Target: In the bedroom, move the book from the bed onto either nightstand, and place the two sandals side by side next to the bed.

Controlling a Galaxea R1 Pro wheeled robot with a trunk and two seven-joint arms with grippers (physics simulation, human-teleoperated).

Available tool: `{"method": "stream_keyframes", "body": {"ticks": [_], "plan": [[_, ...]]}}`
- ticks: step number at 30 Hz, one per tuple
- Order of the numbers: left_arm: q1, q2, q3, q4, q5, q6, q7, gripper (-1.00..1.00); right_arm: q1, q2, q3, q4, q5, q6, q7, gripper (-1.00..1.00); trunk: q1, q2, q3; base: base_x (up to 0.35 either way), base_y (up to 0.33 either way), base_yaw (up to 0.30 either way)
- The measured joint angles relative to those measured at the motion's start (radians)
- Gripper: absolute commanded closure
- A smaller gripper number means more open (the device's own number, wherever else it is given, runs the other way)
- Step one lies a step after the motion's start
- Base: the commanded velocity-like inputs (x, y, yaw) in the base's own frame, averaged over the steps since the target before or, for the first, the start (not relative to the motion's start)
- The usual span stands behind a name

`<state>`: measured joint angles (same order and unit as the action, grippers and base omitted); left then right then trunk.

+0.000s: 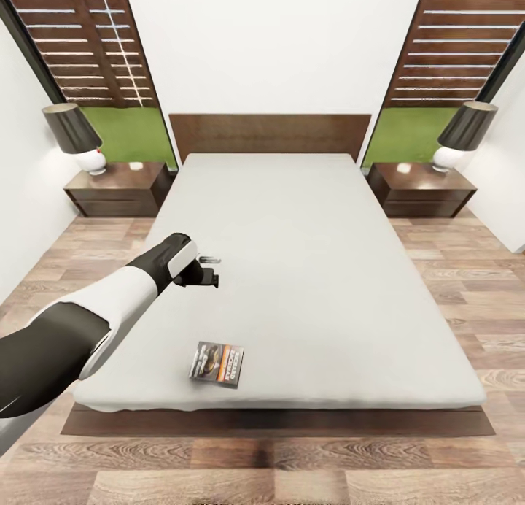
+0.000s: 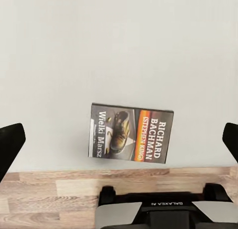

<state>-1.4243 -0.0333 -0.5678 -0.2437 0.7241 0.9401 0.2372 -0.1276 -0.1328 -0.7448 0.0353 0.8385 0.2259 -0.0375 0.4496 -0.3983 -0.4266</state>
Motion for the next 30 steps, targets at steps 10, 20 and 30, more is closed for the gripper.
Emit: {"method": "stream_keyframes", "body": {"ticks": [10, 20, 30], "plan": [[0.000, 0.003, -0.002, 0.000, 0.000, -0.009, 0.000, -1.00, 0.001, 0.000, 0.000, 0.000, 0.000, 0.000, 0.000, -1.00, 0.000, 0.000, -0.017, 0.000, 0.000, 0.000], [0.000, 0.005, -0.004, 0.001, 0.000, -0.048, 0.000, -1.00, 0.012, -0.003, -0.001, 0.000, 0.000, 0.000, 0.000, -1.00, 0.000, 0.000, -0.033, 0.000, 0.000, 0.000], [0.000, 0.006, -0.004, 0.001, 0.000, -0.098, -0.002, -1.00, 0.013, -0.001, -0.001, 0.000, 0.000, 0.001, 0.000, -1.00, 0.000, 0.000, -0.050, 0.000, 0.000, 0.000]]}}
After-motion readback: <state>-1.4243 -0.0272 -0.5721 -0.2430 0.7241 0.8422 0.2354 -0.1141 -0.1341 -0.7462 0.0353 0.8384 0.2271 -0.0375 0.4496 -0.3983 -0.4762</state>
